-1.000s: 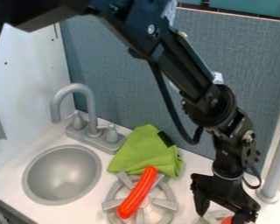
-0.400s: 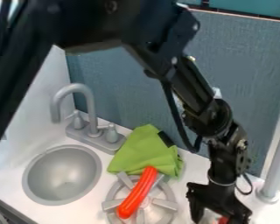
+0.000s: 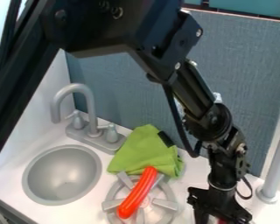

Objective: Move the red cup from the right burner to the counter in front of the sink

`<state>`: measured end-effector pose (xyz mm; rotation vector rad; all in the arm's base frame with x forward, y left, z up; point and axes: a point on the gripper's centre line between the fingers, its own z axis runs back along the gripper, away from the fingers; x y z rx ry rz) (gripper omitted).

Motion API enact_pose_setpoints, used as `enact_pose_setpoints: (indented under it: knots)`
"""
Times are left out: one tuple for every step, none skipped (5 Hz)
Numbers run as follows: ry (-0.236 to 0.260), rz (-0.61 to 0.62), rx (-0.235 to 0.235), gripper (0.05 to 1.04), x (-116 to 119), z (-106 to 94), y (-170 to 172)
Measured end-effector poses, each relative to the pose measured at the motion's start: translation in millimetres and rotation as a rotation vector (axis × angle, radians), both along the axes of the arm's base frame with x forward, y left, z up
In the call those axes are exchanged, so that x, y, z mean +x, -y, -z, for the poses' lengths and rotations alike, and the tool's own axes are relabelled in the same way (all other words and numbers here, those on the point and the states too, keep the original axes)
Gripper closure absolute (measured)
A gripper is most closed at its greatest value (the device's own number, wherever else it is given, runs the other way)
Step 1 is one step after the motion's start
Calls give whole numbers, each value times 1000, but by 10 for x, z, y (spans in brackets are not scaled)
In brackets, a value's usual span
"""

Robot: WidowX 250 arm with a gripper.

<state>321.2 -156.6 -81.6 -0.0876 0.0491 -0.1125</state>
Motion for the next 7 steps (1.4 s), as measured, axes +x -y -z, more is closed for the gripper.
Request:
enact_pose_setpoints:
  knots:
    - [6,-9,-27,698,-29,-44,26]
    - [-8,22,11,891,-26,-123,60]
    - [-6,38,20,965,-29,-171,86]
    - [1,45,56,979,-53,-305,6]
    - [33,-21,89,979,-198,-600,-310]
    - [42,-105,115,979,-458,-816,-713]
    - [-44,-183,130,979,-773,-795,-1022]
